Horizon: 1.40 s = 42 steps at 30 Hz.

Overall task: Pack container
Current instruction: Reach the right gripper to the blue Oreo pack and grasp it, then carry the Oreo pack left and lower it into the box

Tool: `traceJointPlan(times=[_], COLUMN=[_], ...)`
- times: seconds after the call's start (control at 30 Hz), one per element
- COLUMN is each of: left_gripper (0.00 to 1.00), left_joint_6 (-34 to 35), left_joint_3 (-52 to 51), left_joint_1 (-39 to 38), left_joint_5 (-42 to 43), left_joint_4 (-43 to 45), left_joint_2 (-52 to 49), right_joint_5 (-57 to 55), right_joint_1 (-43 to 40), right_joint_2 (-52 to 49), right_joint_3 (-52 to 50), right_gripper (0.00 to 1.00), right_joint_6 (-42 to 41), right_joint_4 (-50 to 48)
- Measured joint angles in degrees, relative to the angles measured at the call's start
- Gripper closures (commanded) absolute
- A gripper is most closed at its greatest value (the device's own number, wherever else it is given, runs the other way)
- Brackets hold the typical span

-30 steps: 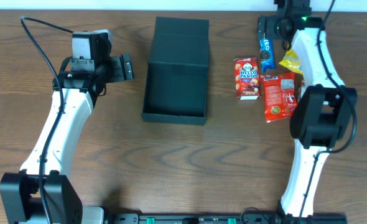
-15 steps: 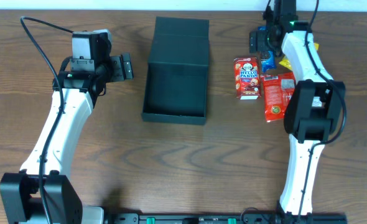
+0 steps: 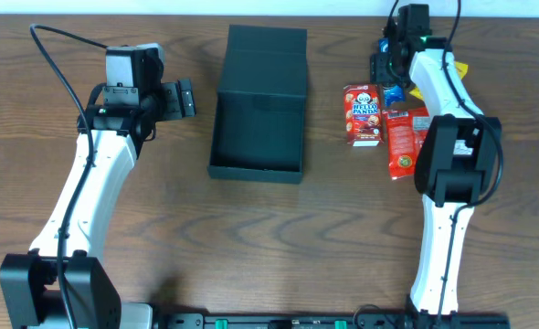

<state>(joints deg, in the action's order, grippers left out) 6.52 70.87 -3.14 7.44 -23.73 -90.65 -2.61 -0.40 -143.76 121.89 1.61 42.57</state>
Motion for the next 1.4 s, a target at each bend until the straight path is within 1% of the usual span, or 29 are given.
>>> traceJointPlan(times=[0.07, 0.4, 0.63, 0.7, 0.83, 1.0, 1.13, 1.27, 1.4], left_gripper=[0.05, 0.05, 0.05, 0.05, 0.05, 0.05, 0.05, 0.05, 0.05], left_joint_6=[-0.2, -0.6, -0.8, -0.8, -0.8, -0.8, -1.0, -1.1, -1.3], left_joint_3=[0.0, 0.0, 0.0, 0.0, 0.0, 0.0, 0.0, 0.0, 0.0], left_joint_1=[0.0, 1.6, 2.3, 2.3, 2.3, 2.4, 2.8, 5.4, 8.7], left_joint_5=[0.0, 0.0, 0.0, 0.0, 0.0, 0.0, -0.1, -0.4, -0.6], left_joint_4=[0.0, 0.0, 0.0, 0.0, 0.1, 0.3, 1.1, 1.2, 1.2], left_joint_2=[0.0, 0.0, 0.0, 0.0, 0.0, 0.0, 0.0, 0.0, 0.0], right_joint_5=[-0.2, -0.3, -0.2, -0.2, -0.2, -0.1, 0.4, 0.6, 0.9], right_joint_1=[0.0, 0.0, 0.0, 0.0, 0.0, 0.3, 1.9, 6.2, 12.2], right_joint_2=[-0.2, -0.2, -0.2, -0.3, -0.7, -0.7, -0.7, -0.7, -0.7], right_joint_3=[0.0, 0.0, 0.5, 1.6, 7.2, 17.1, 25.0, 29.9, 30.9], right_gripper=[0.44, 0.58, 0.60, 0.60, 0.62, 0.64, 0.65, 0.66, 0.70], right_joint_6=[-0.4, -1.2, -1.4, -1.4, -1.4, -0.9, 2.4, 7.4, 12.1], right_joint_4=[0.0, -0.1, 0.3, 0.8, 2.2, 7.6, 14.8, 21.6, 26.6])
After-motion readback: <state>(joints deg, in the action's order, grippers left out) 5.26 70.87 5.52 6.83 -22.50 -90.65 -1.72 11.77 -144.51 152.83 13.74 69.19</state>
